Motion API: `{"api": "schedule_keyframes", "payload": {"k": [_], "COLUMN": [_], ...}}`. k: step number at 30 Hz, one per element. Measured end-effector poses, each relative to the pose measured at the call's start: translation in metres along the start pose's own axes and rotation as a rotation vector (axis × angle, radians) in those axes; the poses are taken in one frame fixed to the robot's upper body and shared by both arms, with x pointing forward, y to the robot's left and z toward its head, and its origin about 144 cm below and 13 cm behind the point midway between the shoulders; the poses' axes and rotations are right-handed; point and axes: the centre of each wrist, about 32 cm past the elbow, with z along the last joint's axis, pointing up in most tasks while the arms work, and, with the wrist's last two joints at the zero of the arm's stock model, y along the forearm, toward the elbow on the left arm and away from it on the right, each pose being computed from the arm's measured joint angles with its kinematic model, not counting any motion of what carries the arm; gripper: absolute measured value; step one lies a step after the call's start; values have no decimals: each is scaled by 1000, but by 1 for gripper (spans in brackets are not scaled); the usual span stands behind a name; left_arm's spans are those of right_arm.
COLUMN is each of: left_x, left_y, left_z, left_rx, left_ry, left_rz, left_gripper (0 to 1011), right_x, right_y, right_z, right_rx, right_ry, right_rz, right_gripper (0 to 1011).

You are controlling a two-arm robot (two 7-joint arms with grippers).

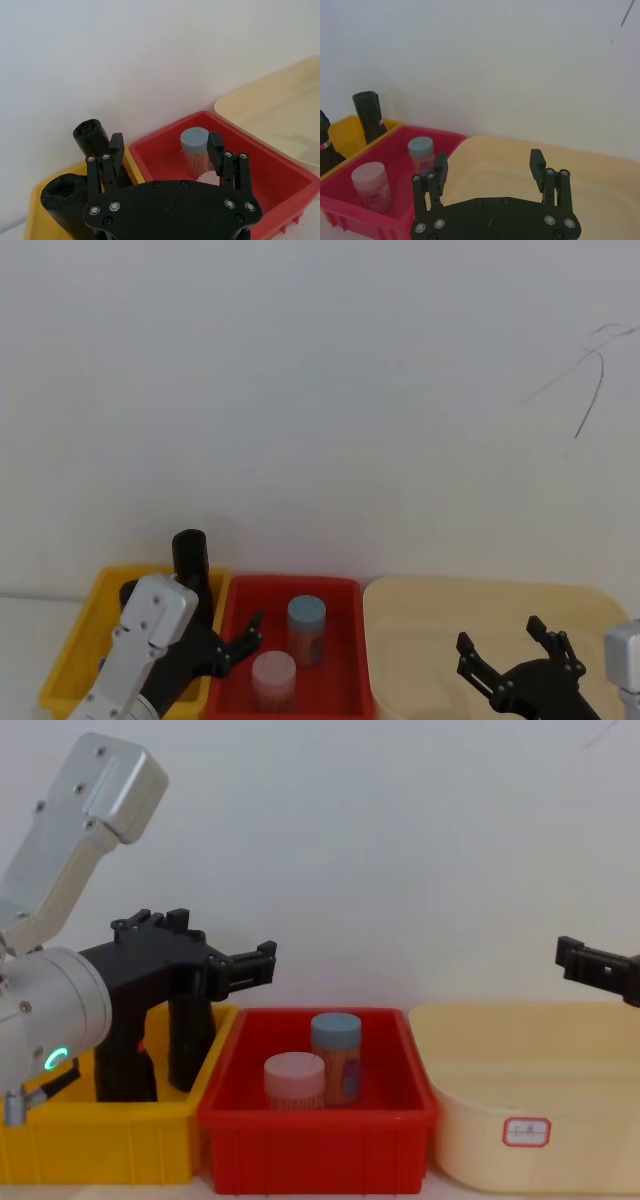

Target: Pick up the garbage bag with the one hand and transfer it to the other hand.

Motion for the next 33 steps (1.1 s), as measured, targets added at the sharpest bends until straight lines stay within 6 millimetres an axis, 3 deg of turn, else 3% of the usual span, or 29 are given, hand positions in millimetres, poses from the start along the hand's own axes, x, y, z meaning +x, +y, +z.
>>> {"api": "schedule_keyframes", "payload": {"k": [11, 24, 33], "left_x": [9, 35, 53], "left_y": [19, 49, 55], "left_z": [-4, -9, -8], "left_rx": [39, 100, 139], "left_ry": [-38, -24, 4], "left_rz": [-46, -30, 11], "left_gripper": [1001, 1002, 1002], "right_x": [0, 0, 0], "right_y": [0, 0, 0], "right_z": [0, 0, 0], "right_rx": [0, 0, 0], "right_ry": [0, 0, 0], "right_rz": [0, 0, 0], "right_gripper": [999, 1000, 1000]}}
